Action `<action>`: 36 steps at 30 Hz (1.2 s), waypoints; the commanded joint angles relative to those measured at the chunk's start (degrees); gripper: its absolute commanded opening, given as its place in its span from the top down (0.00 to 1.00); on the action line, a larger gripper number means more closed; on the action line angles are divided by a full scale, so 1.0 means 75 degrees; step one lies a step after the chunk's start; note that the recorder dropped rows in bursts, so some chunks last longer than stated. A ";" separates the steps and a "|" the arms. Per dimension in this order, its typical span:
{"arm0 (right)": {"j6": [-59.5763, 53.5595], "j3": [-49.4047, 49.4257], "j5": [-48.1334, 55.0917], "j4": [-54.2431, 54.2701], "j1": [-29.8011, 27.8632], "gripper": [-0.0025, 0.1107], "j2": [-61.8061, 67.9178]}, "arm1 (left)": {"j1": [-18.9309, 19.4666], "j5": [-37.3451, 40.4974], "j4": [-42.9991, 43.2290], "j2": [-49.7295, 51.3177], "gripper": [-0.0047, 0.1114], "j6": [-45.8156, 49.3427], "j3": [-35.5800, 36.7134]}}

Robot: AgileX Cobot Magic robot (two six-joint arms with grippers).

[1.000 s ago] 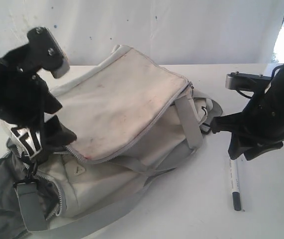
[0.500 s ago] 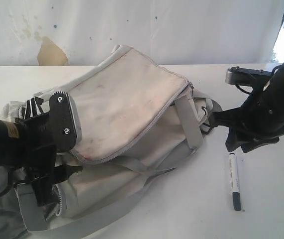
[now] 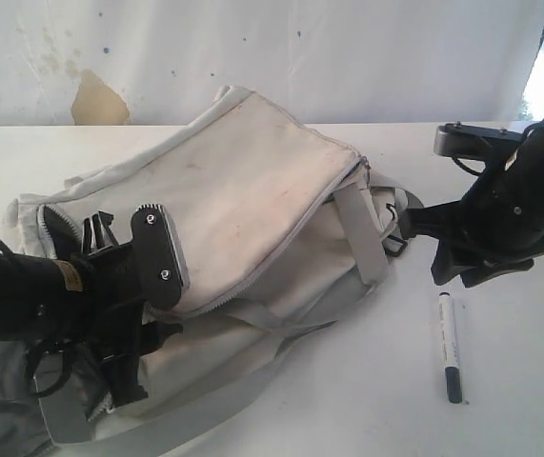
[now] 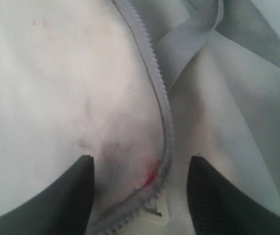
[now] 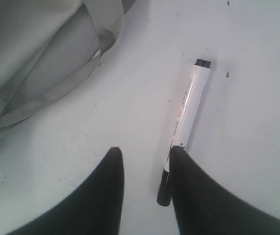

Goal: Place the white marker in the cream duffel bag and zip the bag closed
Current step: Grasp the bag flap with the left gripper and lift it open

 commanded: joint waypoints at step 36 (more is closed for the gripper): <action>0.0292 0.0026 0.0142 -0.0019 -0.0043 0.69 -0.0059 | 0.1724 -0.1344 -0.0129 -0.1423 0.96 -0.6447 -0.2397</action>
